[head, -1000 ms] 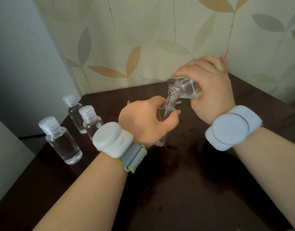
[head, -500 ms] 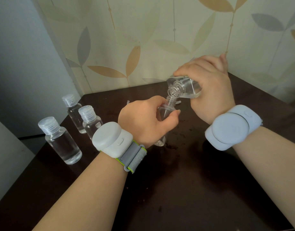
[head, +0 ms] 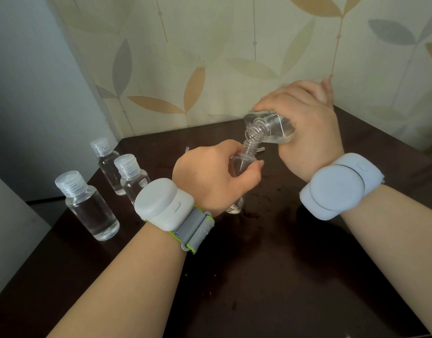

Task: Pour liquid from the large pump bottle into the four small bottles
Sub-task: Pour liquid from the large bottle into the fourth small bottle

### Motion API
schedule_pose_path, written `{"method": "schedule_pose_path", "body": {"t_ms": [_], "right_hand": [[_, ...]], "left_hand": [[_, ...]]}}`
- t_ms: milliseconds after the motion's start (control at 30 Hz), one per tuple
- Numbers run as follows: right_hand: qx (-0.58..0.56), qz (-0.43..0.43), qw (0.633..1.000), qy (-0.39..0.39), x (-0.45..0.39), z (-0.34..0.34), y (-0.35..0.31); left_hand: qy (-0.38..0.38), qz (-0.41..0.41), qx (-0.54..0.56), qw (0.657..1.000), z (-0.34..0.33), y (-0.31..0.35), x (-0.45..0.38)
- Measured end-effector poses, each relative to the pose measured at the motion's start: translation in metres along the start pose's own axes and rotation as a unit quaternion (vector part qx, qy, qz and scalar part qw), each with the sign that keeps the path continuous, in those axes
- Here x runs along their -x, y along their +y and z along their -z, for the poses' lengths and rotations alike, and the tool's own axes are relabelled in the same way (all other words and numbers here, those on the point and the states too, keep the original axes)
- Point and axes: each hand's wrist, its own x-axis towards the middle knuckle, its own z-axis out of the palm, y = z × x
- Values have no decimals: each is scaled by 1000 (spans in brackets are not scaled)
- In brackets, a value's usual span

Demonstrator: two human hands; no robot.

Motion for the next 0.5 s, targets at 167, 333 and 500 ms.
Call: {"method": "schedule_pose_path", "body": {"t_ms": [167,333,500], "right_hand": [[1,-6,1000,-3,0,0,-1],[1,2,1000,5,0,0,0],[-3,6,1000,4,0,-1,0]], "left_hand": [[0,-1,-3,1000,0,0,0],[-4,-1,-3,1000,0,0,1],[0,3,-4,1000,0,0,0]]}}
